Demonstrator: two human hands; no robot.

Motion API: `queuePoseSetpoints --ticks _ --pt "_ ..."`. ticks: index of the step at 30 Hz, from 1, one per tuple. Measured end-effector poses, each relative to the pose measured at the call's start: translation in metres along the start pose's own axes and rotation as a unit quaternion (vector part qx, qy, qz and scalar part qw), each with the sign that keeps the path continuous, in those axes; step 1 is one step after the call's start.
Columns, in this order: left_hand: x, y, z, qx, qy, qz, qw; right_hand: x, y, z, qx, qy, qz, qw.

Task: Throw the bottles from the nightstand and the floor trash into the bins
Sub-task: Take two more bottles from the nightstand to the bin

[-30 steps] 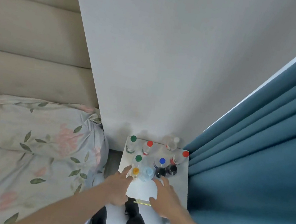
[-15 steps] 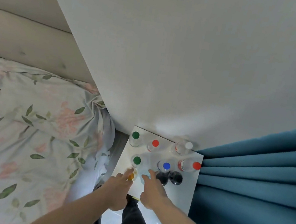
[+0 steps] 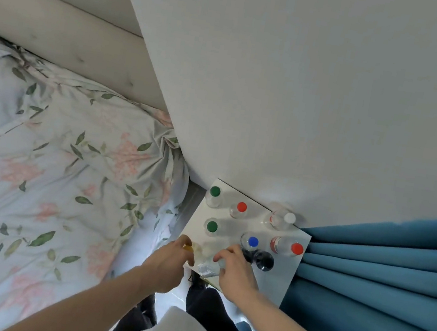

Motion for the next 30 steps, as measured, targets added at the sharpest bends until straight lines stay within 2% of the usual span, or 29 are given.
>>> queuePoseSetpoints --ticks 6,11,18,25,30 --pt "-0.002 0.069 -0.013 0.144 0.053 -0.096 0.983 -0.008 0.03 -0.025 0.021 -0.019 -0.068 0.997" --pt "-0.003 0.14 -0.006 0.285 0.1 -0.187 0.935 -0.059 0.051 -0.036 0.007 0.028 -0.143 0.989" --pt "0.018 0.266 0.039 0.442 0.164 -0.296 0.83 -0.165 0.109 -0.004 -0.015 0.13 -0.3 0.945" --pt "0.063 0.401 0.124 0.591 0.226 -0.375 0.678 -0.219 0.221 0.084 -0.076 0.188 -0.432 0.879" --pt "0.102 0.489 0.199 0.627 0.202 -0.411 0.63 -0.226 0.313 0.16 -0.114 0.219 -0.5 0.83"
Point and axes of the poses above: each hand's wrist, its own y-axis away from the middle knuckle, its own z-axis out of the palm, x = y × z, the point moved 1 cm from there along -y, towards the middle knuckle, and after that the axes turned 15 degrees about z, right-handed, at the moved point
